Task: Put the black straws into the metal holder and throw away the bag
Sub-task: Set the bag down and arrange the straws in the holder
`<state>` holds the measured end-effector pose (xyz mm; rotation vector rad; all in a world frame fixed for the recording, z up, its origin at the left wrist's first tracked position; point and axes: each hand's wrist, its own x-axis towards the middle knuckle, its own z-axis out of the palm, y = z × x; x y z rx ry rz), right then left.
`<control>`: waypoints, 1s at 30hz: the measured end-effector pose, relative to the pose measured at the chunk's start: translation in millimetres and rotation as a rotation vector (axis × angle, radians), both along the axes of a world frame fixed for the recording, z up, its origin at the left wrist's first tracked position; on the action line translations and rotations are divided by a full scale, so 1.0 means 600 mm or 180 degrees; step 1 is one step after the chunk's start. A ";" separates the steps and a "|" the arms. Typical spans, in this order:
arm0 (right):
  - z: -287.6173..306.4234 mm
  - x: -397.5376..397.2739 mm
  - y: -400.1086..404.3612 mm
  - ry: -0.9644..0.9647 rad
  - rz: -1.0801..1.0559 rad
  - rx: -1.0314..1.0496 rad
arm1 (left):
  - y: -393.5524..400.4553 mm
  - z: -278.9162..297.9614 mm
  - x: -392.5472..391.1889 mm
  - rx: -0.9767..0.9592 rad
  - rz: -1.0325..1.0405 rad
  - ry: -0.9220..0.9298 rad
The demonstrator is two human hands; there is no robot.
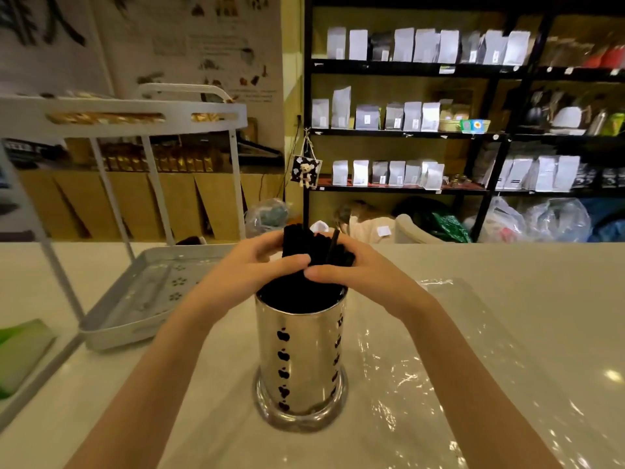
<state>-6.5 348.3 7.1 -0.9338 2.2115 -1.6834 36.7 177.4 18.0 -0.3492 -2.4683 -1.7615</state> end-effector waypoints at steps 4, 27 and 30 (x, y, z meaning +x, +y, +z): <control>-0.003 -0.001 -0.007 -0.0214 0.0104 -0.0122 | -0.009 0.003 -0.001 0.0005 -0.0154 -0.0032; 0.034 0.042 0.002 0.0617 0.0116 0.0616 | -0.008 0.029 0.046 -0.0970 -0.0364 0.0365; 0.042 0.051 0.008 0.0934 -0.0076 0.0857 | -0.014 0.036 0.052 -0.1003 -0.0480 0.0369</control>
